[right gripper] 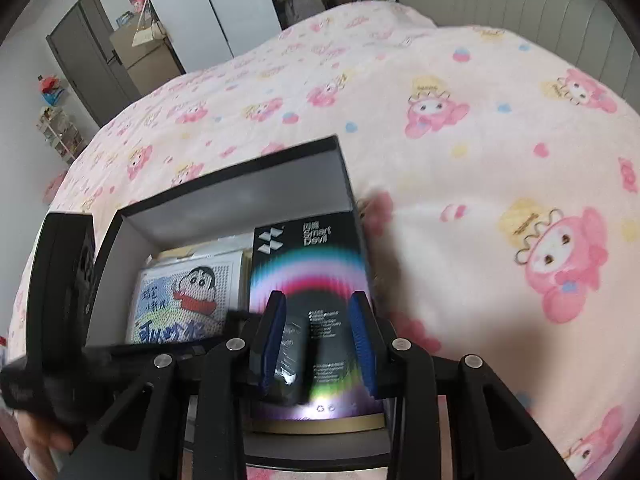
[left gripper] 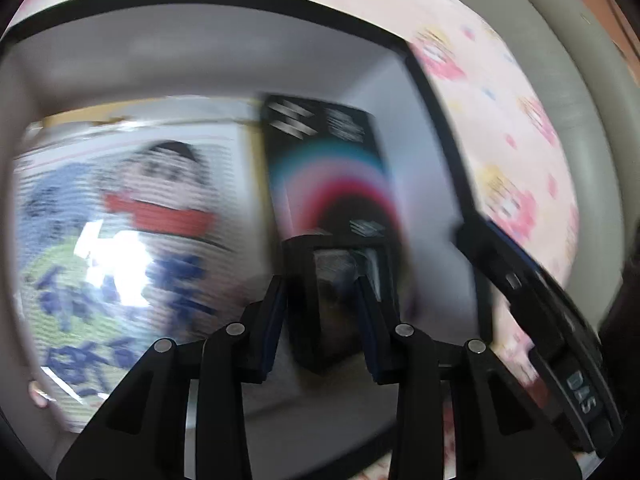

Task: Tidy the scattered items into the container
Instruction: 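Carry the black square frame over the black box and lower it inside, then open both grippers beside the Smart Devil box and lift them away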

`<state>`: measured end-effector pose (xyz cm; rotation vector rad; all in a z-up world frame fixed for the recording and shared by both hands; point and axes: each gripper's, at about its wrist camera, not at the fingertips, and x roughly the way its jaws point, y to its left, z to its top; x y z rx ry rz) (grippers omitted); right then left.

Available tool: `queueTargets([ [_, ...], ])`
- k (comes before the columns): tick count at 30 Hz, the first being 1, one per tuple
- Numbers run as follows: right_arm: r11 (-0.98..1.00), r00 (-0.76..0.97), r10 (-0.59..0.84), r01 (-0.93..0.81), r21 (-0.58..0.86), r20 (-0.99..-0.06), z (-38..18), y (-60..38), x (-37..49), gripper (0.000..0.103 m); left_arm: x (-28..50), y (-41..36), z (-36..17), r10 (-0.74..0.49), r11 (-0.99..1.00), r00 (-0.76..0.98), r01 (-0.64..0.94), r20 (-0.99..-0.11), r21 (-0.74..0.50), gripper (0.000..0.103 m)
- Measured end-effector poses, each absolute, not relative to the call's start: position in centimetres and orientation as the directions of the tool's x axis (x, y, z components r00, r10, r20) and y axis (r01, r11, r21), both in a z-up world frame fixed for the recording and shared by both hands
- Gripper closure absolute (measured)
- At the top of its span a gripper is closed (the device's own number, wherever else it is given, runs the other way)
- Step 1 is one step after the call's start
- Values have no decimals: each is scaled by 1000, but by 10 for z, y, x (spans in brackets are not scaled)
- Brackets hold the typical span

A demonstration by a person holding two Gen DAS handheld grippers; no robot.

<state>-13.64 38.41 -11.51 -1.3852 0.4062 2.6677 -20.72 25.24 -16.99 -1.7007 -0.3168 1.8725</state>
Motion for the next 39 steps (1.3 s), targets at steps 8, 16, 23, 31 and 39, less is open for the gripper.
queueTargets([
  [8,-966,-569,17,-221,134,-822,-115,381,-135,74,-207,254,-164,491,-855,-52,-222,-870,-469,69],
  [16,-956,-614,79,-269,114,-785,-102,388,-124,74,-197,271,-163,554,-811,-28,-243,-832,-532,72],
  [23,-923,-632,91,-343,173,-770,-98,411,-119,74,-191,290,-164,583,-777,26,-274,-812,-566,55],
  [31,-943,-642,88,-299,143,-762,-96,398,-121,74,-181,271,-152,595,-783,-39,-255,-803,-568,56],
  [39,-931,-644,43,-303,203,-764,-96,406,-118,74,-180,281,-162,582,-783,53,-232,-812,-576,58],
])
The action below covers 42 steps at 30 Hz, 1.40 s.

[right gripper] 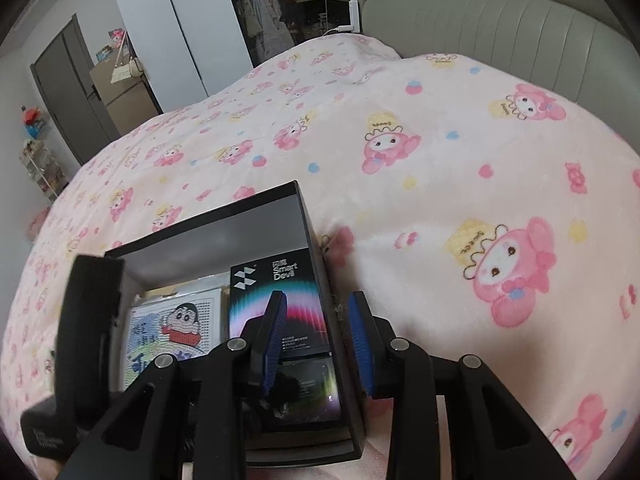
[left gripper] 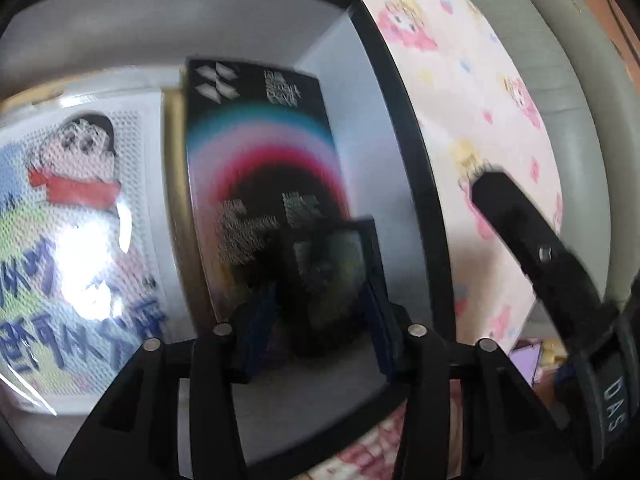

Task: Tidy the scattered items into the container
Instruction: 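Open both grippers beside the Smart Devil box and lift them away, then move both grippers toward the wooden comb on the bedspread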

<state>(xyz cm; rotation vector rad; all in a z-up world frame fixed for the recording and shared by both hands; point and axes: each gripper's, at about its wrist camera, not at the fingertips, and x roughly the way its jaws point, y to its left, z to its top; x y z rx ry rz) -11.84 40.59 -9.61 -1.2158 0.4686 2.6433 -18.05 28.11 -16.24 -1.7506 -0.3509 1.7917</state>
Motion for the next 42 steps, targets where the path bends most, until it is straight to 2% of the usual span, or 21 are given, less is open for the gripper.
queueTargets([
  [3,-924,-647,44,-316,215,-761,-95,408,-119,74,-177,277,-155,563,-793,35,-260,-826,-551,58],
  [7,-919,-638,44,-328,220,-768,-97,410,-119,74,-188,263,-146,572,-806,-50,-220,-818,-550,58],
  [11,-918,-623,23,-323,230,-782,-101,410,-122,74,-191,269,-161,612,-777,3,-186,-791,-601,62],
  [17,-927,-618,36,-314,205,-785,-104,407,-123,74,-175,265,-156,599,-781,-3,-223,-801,-583,61],
  [20,-928,-620,60,-323,185,-782,-101,407,-121,74,-163,254,-133,529,-830,-116,-276,-841,-484,61],
  [23,-936,-627,89,-319,150,-774,-93,401,-119,72,-147,244,-103,506,-844,-203,-318,-838,-433,61],
  [27,-934,-666,82,-310,175,-741,-77,385,-102,71,-125,221,-60,404,-894,-361,-349,-840,-280,61],
  [30,-938,-673,83,-302,170,-735,-72,367,-87,71,-139,207,-60,395,-902,-408,-343,-823,-263,61],
  [35,-949,-698,49,-256,185,-714,-52,332,-59,71,-109,191,-47,356,-917,-491,-347,-795,-197,61],
  [42,-979,-755,41,-160,124,-654,-4,288,-19,69,-60,145,-5,374,-917,-548,-342,-748,-207,61],
])
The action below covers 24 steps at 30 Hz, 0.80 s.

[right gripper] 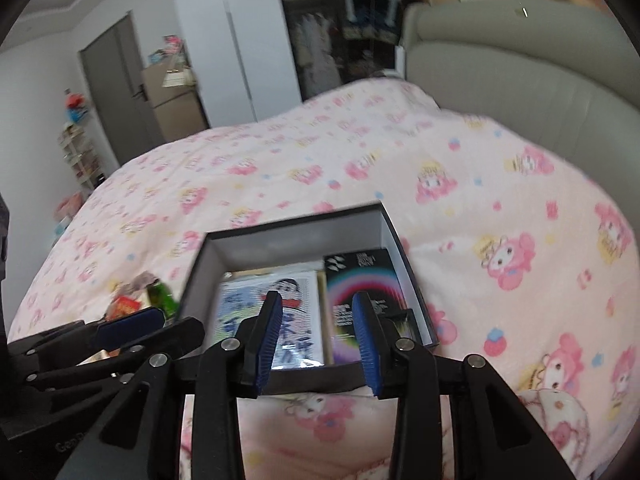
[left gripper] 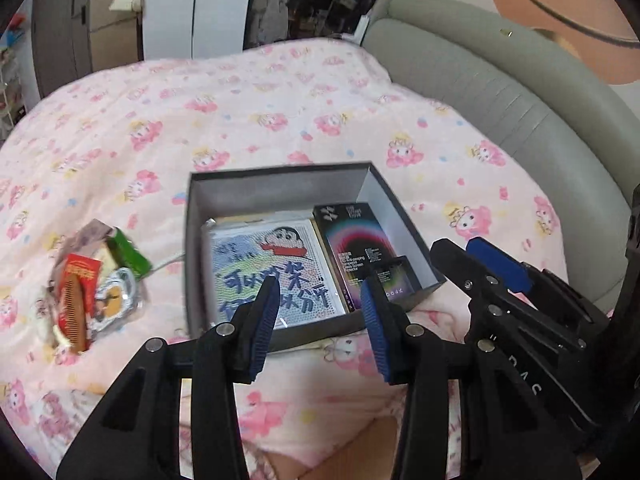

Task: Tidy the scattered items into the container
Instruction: 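Move both grippers toward the wooden comb on the bedspread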

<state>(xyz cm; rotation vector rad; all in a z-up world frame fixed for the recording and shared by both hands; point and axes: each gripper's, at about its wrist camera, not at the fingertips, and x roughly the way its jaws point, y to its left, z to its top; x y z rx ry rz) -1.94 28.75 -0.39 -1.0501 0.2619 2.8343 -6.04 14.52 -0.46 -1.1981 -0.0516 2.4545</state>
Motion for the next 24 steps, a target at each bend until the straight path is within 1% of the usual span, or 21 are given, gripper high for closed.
queueTargets([
  [3,-983,-779,48,-146,107,-626,14,270,-1,69,-42,133,12,357,-924,-597,-339,-718,-177,61],
  [7,-990,-797,47,-116,76,-602,25,249,15,69,-21,119,24,329,-936,-629,-318,-704,-153,61],
  [11,-995,-800,34,-84,56,-599,28,231,22,69,-12,105,24,321,-941,-635,-299,-703,-160,61],
  [20,-997,-803,-25,-24,75,-595,23,197,30,69,-1,65,20,295,-953,-651,-253,-700,-166,61],
  [24,-998,-794,-55,21,64,-606,19,176,26,69,4,47,15,264,-963,-657,-220,-706,-155,61],
])
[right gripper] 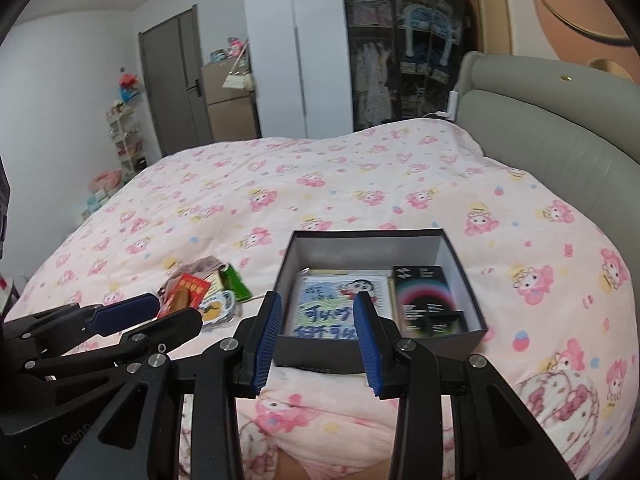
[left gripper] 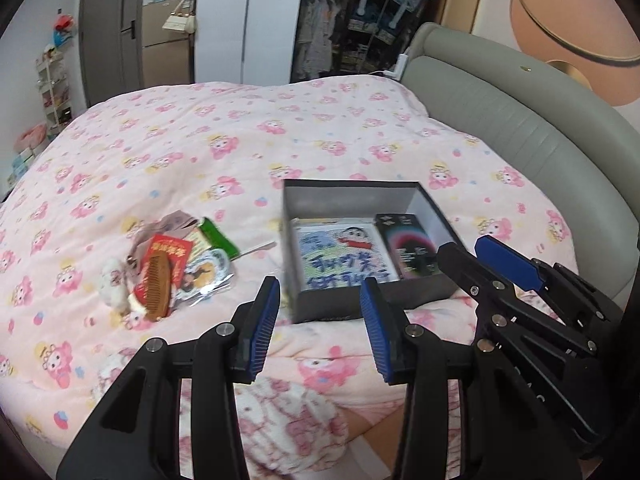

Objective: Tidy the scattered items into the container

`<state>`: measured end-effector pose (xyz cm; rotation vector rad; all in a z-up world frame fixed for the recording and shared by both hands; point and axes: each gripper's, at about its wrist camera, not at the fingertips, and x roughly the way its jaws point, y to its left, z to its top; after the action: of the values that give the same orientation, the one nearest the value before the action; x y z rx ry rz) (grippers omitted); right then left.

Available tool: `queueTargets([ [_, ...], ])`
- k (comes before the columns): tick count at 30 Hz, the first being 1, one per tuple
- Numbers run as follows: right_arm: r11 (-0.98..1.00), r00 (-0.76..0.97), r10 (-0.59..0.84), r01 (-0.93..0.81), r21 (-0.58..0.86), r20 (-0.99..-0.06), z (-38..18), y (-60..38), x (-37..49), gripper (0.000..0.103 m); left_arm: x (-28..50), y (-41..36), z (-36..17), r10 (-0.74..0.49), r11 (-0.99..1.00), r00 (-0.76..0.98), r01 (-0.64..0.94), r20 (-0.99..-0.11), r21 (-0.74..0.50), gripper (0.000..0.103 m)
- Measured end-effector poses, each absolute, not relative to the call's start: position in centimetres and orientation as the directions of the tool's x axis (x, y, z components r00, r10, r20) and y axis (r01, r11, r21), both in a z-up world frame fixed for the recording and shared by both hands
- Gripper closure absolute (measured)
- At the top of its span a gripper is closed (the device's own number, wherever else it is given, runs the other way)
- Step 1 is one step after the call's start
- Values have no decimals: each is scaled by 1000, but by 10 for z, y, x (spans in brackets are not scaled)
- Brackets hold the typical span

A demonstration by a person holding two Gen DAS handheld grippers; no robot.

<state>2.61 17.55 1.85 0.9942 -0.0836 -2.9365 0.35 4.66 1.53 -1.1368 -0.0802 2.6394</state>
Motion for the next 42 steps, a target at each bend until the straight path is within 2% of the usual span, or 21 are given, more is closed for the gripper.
queueTargets([
  [4,-993,-762,-114,86,75,-637,7,150,16,69,6,22,5,217,-975,-656,-179,-723,-130,63],
  [7,-988,-731,-149,140,67,-666,-4,125,8,72,5,-2,-8,200,-979,-634,-157,-747,-129,68],
  [8,-984,-725,-163,166,61,-670,-7,113,5,75,3,-10,-12,204,-979,-623,-147,-755,-142,68],
  [11,-974,-715,-202,217,62,-669,-13,88,-1,75,0,-39,-20,203,-979,-610,-103,-766,-177,68],
  [18,-945,-642,-278,315,84,-714,-32,38,-33,75,-6,-85,-38,133,-985,-615,3,-777,-170,68],
  [24,-913,-514,-336,384,139,-789,-61,14,-63,75,-21,-117,-68,171,-972,-566,38,-806,-233,70],
  [27,-894,-455,-384,400,201,-803,-71,10,-85,75,-37,-136,-79,216,-950,-551,73,-806,-304,67],
  [31,-911,-452,-336,379,162,-826,-81,7,-118,75,-66,-169,-101,221,-929,-532,140,-817,-342,66],
  [34,-894,-355,-335,413,175,-873,-109,-5,-140,75,-105,-193,-138,316,-894,-474,141,-822,-425,64],
  [36,-886,-286,-346,413,211,-894,-129,-14,-154,75,-135,-204,-169,350,-883,-371,178,-860,-435,66],
  [39,-883,-216,-333,412,223,-918,-160,-30,-173,75,-162,-208,-191,418,-855,-324,176,-849,-488,66],
  [42,-881,-173,-317,417,222,-933,-182,-42,-190,74,-177,-207,-207,434,-849,-282,192,-856,-493,64],
])
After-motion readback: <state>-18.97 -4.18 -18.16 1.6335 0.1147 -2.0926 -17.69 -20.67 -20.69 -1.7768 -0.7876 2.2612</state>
